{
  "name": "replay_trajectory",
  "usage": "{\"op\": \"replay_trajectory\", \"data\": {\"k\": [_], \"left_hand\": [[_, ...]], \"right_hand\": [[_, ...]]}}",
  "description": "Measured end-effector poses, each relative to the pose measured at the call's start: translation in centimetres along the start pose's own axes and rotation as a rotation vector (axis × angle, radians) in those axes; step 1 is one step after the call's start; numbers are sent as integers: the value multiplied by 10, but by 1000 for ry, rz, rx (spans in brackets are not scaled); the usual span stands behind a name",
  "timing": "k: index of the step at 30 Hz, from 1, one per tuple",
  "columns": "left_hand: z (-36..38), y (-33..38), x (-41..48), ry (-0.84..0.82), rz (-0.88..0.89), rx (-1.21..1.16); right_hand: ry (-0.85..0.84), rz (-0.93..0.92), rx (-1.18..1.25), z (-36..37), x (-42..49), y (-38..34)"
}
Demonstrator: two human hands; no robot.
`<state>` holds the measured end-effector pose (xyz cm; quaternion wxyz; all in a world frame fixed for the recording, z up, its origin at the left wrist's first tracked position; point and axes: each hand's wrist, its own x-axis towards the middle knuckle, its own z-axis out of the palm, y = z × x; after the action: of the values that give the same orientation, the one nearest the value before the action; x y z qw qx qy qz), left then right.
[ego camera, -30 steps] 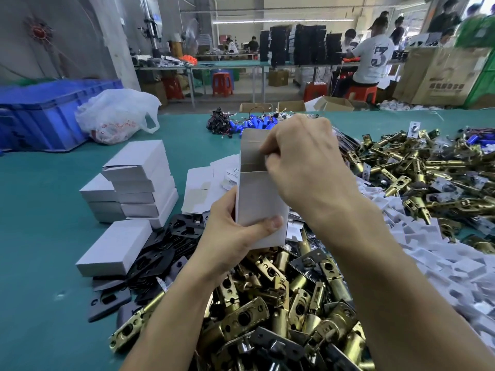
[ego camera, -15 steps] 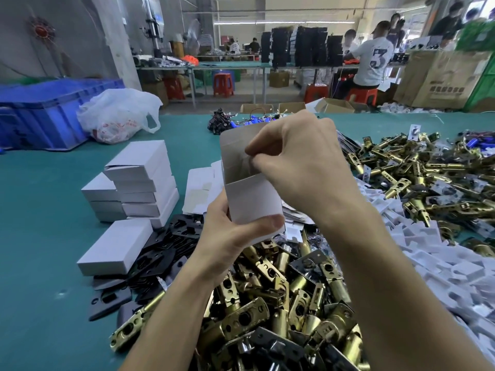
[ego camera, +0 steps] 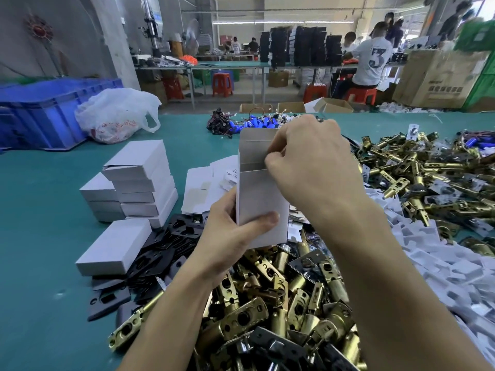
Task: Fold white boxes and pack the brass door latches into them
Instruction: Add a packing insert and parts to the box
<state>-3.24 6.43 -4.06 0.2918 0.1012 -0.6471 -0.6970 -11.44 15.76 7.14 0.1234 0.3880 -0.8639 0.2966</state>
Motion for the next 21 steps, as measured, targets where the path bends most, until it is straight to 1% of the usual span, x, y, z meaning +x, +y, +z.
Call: {"op": "replay_trajectory", "data": {"k": [7,10,13,15,18,21], "left_hand": [[-1,-1,0,1,31,1],[-2,-2,1,-5,36,-41],[-2,-2,1,-4,39,-63],[-2,-2,1,-18,41,-74],[-1,-3,1,-22,55,-37],[1,-3,1,1,68,-20]], "right_hand": [[-184,-25,-120,-10,-6,-6],[-166,-51,-192,-6,-8,-1],[-195,-61,-240,0,-16,6],[-230,-37,-181,4,-21,13],[-276,17,36,8,-21,25],[-268,-27,149,14,-23,33]]}}
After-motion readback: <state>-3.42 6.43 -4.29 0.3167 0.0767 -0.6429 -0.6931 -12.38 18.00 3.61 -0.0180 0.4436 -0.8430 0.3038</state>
